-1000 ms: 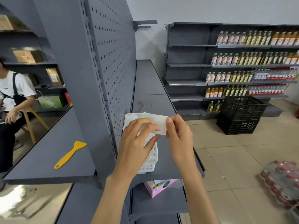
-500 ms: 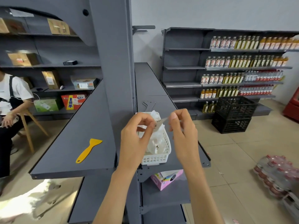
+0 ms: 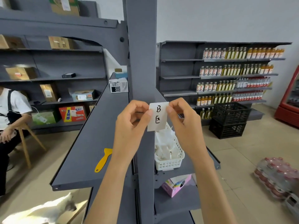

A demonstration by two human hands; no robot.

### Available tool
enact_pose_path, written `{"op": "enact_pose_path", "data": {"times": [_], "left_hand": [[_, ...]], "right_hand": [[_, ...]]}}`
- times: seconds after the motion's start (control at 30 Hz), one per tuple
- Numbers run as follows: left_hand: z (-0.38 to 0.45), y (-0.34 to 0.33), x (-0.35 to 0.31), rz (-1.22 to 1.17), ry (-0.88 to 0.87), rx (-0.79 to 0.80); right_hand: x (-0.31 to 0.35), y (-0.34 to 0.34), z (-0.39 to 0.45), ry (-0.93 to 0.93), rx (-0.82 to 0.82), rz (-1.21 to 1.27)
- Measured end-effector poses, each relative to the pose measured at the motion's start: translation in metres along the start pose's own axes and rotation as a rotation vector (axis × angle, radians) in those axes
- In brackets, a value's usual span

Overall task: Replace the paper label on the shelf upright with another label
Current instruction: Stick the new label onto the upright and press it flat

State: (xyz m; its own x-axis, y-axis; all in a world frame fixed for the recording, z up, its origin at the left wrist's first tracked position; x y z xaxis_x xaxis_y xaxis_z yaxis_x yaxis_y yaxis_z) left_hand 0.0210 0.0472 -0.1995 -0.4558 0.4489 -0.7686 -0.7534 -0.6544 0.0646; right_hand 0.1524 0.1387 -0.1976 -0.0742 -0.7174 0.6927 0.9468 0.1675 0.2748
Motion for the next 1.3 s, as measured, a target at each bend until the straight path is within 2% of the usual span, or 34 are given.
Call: {"op": "enact_pose_path", "data": {"times": [0.33, 0.67, 0.9, 1.3], "left_hand": [[0.064, 0.037, -0.069, 0.104, -0.211, -0.062], [0.122, 0.042, -0.125, 0.238, -0.333, -0.108], [0.15, 0.044, -0.144, 0.4, -0.389, -0.142], [0.165, 0.044, -0.144, 0.441, -0.398, -0.166]], "right_hand": [[0.077, 0.006, 0.054, 0.199, -0.072, 0.014], [0.133, 0.018, 0.118, 0.353, -0.17, -0.127], [0.149, 0.018, 0.148, 0.404, -0.215, -0.186], [0.141, 0.015, 0.162, 0.418, -0.253, -0.189]]}}
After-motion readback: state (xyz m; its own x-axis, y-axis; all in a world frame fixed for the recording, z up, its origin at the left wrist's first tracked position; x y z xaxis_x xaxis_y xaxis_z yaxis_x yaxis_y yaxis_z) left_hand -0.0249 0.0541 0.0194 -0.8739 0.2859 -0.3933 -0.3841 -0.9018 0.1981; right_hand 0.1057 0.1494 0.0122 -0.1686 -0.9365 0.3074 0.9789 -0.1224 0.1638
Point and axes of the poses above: each hand's wrist, its own z-axis towards the middle knuckle, its own y-axis out of the back of the hand, x = y × z, the point moved 6 cm from there along z, towards the middle knuckle
